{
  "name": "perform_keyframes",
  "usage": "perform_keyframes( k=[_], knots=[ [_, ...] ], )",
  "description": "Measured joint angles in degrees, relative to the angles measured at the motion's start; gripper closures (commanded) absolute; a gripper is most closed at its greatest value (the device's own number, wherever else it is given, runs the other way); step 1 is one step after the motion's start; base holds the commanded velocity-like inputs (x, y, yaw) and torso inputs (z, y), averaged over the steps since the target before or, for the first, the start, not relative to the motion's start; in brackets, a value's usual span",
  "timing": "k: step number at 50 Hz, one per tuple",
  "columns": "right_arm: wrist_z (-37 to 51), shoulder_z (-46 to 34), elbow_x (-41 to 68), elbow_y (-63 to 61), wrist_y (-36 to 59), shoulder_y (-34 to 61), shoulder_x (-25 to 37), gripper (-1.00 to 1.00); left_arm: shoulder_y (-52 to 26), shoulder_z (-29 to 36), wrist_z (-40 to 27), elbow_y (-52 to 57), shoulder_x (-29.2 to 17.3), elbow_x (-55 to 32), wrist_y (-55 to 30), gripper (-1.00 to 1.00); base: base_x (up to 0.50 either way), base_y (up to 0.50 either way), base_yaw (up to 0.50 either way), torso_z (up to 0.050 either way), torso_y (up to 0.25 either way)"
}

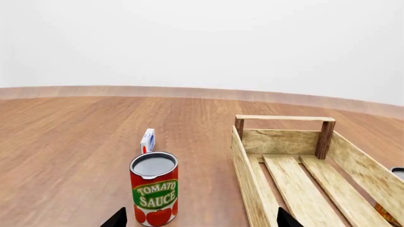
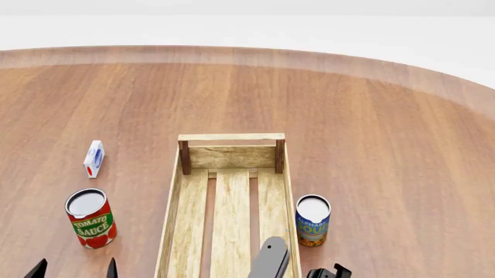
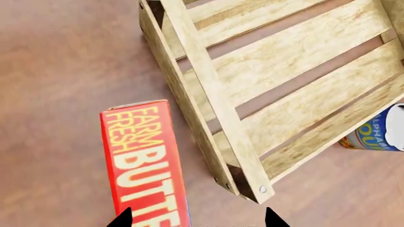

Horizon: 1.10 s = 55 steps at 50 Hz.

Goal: Pick up the butter and put it in the tray.

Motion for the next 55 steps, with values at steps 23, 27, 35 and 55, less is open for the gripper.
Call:
perform_keyframes(
  k=[23, 27, 35, 55],
  knots=[
    [-1.07, -7.01, -2.42, -0.62, -2.73, -1.25, -0.37, -1.00, -0.12, 0.45, -0.52, 0.63, -0.53, -0.84, -0.54, -1.00, 0.00, 0.00, 0.00, 0.000, 0.000],
    [-1.32, -7.98, -3.11, 0.11, -3.58, -1.40, -0.46, -1.00, -0.13, 0.55, -0.60, 0.65, -0.61, -0.92, -0.57, -1.00, 0.00, 0.00, 0.00, 0.000, 0.000],
    [-1.74, -9.45, -4.35, 1.88, -5.16, -1.64, -0.50, -1.00, -0.12, 0.81, -0.75, 0.71, -0.76, -1.04, -0.60, -1.00, 0.00, 0.00, 0.00, 0.000, 0.000],
    [-3.80, -12.47, -7.31, 8.50, -10.37, -2.74, -1.05, -1.00, 0.05, 1.59, -1.07, 1.00, -1.13, -1.14, -0.63, -1.00, 0.00, 0.00, 0.00, 0.000, 0.000]
  ],
)
